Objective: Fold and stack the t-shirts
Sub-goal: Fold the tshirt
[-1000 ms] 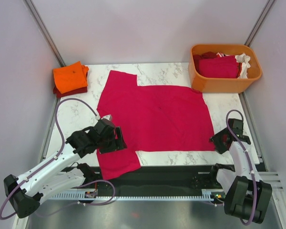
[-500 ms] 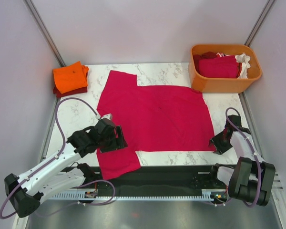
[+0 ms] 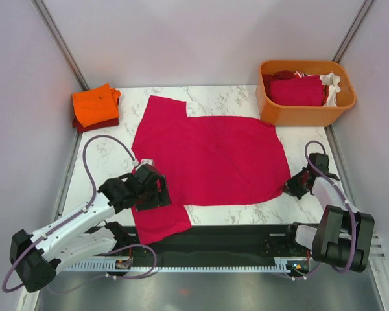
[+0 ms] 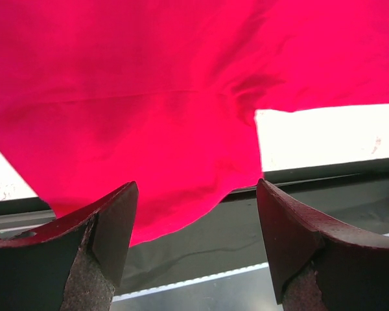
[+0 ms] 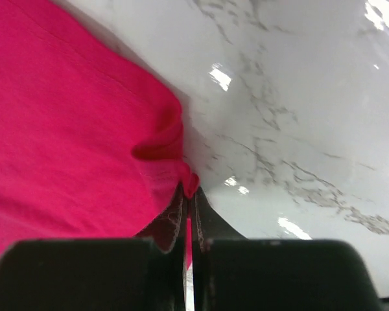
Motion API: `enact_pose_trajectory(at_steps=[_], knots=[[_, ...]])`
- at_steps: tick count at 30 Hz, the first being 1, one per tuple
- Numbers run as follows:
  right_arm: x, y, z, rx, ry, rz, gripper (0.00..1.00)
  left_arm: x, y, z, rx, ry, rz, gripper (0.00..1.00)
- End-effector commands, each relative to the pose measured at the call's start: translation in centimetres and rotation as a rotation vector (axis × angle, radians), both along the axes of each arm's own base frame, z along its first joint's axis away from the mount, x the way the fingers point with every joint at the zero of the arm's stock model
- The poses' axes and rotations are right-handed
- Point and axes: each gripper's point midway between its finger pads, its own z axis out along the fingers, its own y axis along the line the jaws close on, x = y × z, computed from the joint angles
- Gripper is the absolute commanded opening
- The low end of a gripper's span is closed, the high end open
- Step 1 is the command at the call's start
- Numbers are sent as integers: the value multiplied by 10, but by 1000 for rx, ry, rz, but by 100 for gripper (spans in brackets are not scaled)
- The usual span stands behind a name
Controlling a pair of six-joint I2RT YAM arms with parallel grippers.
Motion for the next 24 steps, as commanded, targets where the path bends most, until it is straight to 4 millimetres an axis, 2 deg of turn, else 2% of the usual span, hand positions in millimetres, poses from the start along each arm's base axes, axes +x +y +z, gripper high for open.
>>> enact_pose_trajectory(at_steps=[1, 2, 3, 4, 7, 9, 10, 13, 15, 20, 24], knots=[[55, -10, 33, -13, -194, -19, 0, 1, 2, -7, 14, -11, 18, 81], [62, -14, 36, -22, -208, -40, 0, -5, 2, -12, -2, 28, 78, 76], [71, -18, 41, -30, -235, -50, 0, -37, 0, -20, -18, 177, 28, 74], [83, -22, 51, -38, -266, -55, 0, -46, 0, -28, 8, 213, 26, 74], [102, -23, 62, -20, -326, -73, 0, -62, -4, -38, 53, 294, 10, 74], [109, -22, 65, -2, -352, -71, 0, -71, -15, -32, 70, 292, -51, 73], [112, -22, 67, -2, -359, -71, 0, -77, -26, -23, 60, 283, -97, 73], [114, -20, 66, 5, -362, -54, 0, -90, -34, -23, 137, 283, -160, 76], [114, -19, 64, 12, -371, -46, 0, -95, -30, -36, 236, 295, -177, 82], [106, -10, 54, 50, -355, -18, 0, -108, -27, -57, 366, 324, -218, 88], [106, -6, 54, 66, -364, -2, 0, -104, -16, -65, 425, 302, -204, 88]])
